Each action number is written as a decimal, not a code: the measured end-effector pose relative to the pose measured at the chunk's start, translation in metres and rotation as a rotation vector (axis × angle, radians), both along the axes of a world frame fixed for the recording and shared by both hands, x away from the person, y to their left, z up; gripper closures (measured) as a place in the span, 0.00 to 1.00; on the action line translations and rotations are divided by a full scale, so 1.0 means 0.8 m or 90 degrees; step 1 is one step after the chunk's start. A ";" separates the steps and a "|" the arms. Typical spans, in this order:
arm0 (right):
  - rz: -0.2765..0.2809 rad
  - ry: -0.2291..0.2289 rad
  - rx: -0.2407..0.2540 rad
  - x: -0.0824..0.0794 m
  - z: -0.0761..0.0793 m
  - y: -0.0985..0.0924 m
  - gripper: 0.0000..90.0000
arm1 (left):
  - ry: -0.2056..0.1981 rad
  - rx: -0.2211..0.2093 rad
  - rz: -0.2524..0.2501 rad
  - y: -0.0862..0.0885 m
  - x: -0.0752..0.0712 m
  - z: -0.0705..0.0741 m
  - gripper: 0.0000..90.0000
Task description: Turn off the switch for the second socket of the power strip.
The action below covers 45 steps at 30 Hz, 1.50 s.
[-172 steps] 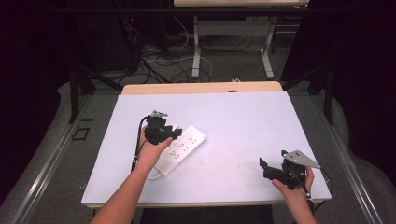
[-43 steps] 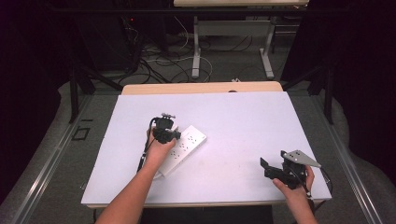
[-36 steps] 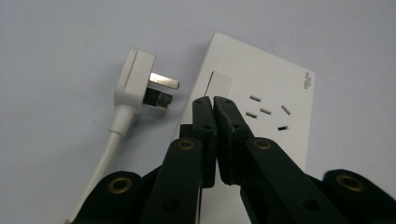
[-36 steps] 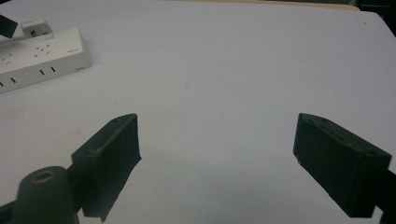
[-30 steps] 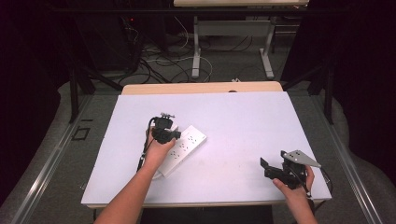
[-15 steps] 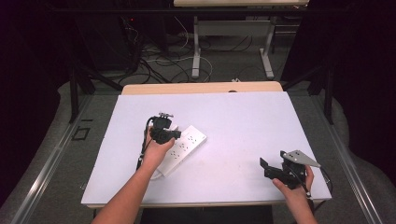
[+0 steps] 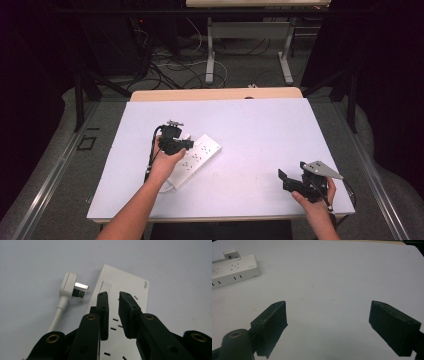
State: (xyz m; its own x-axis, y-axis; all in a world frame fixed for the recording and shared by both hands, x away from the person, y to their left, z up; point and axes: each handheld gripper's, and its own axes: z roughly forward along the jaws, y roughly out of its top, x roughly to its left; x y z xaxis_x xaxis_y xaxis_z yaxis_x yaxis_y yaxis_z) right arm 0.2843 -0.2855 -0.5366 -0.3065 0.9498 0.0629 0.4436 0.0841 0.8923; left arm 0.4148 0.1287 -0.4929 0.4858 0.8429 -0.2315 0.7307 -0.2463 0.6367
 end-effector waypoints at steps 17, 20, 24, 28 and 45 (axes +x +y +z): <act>0.000 -0.004 0.000 0.000 0.000 0.000 0.16 | -0.015 -0.020 -0.004 0.013 -0.015 0.011 0.81; 0.002 -0.003 0.000 0.000 0.000 0.000 0.16 | -0.019 -0.021 -0.007 0.017 -0.018 0.013 0.79; 0.002 -0.003 0.000 0.000 0.000 0.000 0.16 | -0.020 -0.028 -0.004 0.023 -0.021 0.014 0.77; 0.000 -0.002 0.003 -0.001 0.000 0.001 0.16 | -0.018 -0.035 -0.005 0.030 -0.025 0.016 0.75; -0.002 0.003 0.001 -0.001 0.000 0.001 0.16 | -0.031 -0.061 0.005 0.056 -0.041 0.019 0.59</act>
